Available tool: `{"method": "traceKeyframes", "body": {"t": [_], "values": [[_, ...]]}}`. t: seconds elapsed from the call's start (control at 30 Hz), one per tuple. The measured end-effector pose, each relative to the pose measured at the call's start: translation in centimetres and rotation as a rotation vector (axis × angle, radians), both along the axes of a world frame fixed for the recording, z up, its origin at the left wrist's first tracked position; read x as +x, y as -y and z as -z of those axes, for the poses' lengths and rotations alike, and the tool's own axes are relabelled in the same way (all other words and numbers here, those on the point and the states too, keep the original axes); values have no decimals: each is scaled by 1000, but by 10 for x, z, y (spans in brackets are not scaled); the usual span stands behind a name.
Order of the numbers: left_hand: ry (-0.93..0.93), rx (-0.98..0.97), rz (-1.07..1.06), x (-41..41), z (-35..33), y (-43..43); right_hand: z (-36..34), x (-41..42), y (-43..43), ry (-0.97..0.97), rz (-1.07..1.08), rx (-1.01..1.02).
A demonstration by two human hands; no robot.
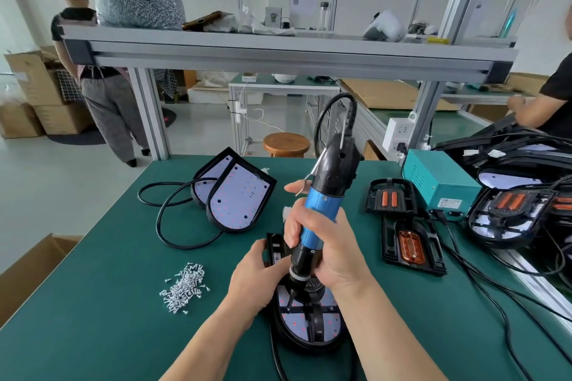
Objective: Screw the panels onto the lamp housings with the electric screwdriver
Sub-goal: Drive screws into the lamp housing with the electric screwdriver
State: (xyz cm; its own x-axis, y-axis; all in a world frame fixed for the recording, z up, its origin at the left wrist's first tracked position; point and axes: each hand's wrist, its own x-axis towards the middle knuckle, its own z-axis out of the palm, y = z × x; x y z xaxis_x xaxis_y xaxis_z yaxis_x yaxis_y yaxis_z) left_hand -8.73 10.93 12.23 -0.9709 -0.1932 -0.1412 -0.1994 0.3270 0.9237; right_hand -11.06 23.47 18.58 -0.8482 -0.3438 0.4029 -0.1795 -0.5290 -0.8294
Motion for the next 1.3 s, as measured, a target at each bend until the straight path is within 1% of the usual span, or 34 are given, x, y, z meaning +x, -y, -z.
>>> {"method": "traceKeyframes", "body": {"t": [0.2, 0.27, 0.37, 0.47, 0.53, 0.6, 0.67, 0.73, 0.83, 0.93, 1.07, 1.2, 1.3], "values": [[3, 46, 24, 0, 3, 3, 2, -5, -5, 44, 6, -83], [8, 64, 28, 0, 4, 4, 1, -8, -7, 52, -50, -121], [17, 91, 44, 1, 5, 5, -8, -15, -13, 27, -148, -235], [24, 135, 55, 2, 6, 5, -12, -24, -25, 30, -93, -291], [19, 145, 56, 2, 6, 4, -9, -29, -33, 107, 4, -307], [19, 141, 55, 2, 5, 4, -2, -35, -39, 252, 119, -345], [23, 145, 53, 1, 5, 4, 8, -41, -45, 404, 228, -428], [28, 147, 53, 2, 4, 4, 21, -47, -50, 510, 301, -510], [28, 144, 49, 3, 2, 4, 43, -51, -57, 619, 323, -609], [12, 123, 38, 3, 0, 3, 59, -54, -59, 726, 317, -628], [15, 101, 28, 6, 0, 3, 66, -56, -56, 787, 295, -634], [13, 79, 36, 8, -1, 4, 69, -56, -54, 787, 273, -638], [6, 53, -25, 10, -2, 6, 70, -57, -56, 794, 270, -641]]}}
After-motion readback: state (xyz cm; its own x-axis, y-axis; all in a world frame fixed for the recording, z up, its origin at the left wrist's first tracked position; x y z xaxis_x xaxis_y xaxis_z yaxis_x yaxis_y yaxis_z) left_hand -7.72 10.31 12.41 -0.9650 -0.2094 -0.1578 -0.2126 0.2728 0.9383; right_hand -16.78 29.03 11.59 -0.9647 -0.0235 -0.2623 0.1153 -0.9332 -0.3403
